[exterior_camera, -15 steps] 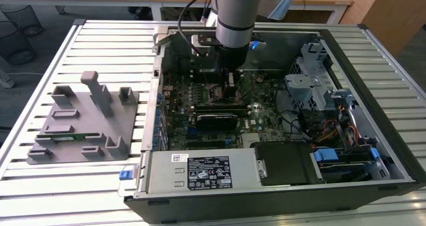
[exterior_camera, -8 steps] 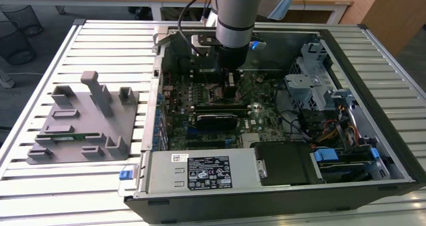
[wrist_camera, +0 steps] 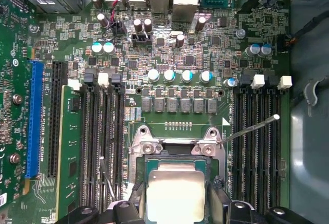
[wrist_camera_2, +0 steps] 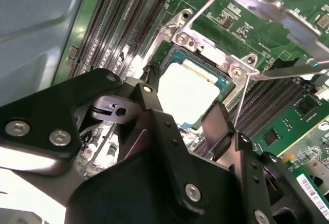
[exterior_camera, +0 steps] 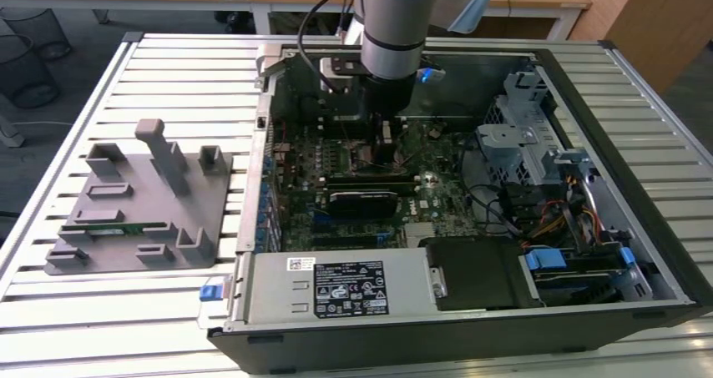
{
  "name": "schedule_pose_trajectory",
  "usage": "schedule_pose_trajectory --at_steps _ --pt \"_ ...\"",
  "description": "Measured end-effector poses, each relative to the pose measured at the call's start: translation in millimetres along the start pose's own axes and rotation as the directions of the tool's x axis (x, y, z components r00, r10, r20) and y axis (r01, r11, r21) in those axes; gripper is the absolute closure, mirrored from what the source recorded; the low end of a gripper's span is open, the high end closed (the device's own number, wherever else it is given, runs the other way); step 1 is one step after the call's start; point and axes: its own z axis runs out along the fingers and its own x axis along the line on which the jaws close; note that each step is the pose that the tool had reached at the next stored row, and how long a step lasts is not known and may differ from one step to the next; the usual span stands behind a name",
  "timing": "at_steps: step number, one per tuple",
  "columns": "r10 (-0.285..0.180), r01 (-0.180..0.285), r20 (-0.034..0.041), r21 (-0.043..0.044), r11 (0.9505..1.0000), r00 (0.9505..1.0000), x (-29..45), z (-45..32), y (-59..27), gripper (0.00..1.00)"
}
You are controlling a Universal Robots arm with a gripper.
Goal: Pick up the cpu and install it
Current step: 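Place the cpu into insertion slot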
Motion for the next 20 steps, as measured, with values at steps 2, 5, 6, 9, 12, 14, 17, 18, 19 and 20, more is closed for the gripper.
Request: schedule_pose_trajectory --at_steps 2,5,6,9,12,14,17,18,19,20 --pt "0.002 -0.002 -0.0001 0.0000 1.0000 1.0000 -2.6 0.6 0.0 0.40" --pt "0.003 -0.003 0.0001 -0.0002 1.0000 1.0000 -3.3 0.8 0.0 0.40" --pt "0.003 -0.003 0.0003 0.0000 1.0000 1.0000 -3.4 0.9 0.0 0.40" --pt "0.003 -0.003 0.0009 0.0003 1.0000 1.0000 -3.5 0.0 -0.1 0.40" --pt "0.003 -0.003 0.0007 0.0002 1.0000 1.0000 -3.5 -2.4 0.0 0.40" --pt "0.003 -0.003 -0.0001 0.0001 1.0000 1.0000 -3.4 -2.5 0.0 0.40" --pt "0.004 -0.004 -0.0002 0.0001 1.0000 1.0000 -3.4 -1.5 0.0 0.40" --pt "0.004 -0.004 -0.0003 0.0000 1.0000 1.0000 -3.3 -1.0 0.1 0.40" --pt "0.005 -0.005 -0.0006 -0.0001 1.0000 1.0000 -3.2 -0.5 0.1 0.40" --pt "0.005 -0.005 -0.0009 -0.0002 1.0000 1.0000 -3.1 0.0 0.1 0.40"
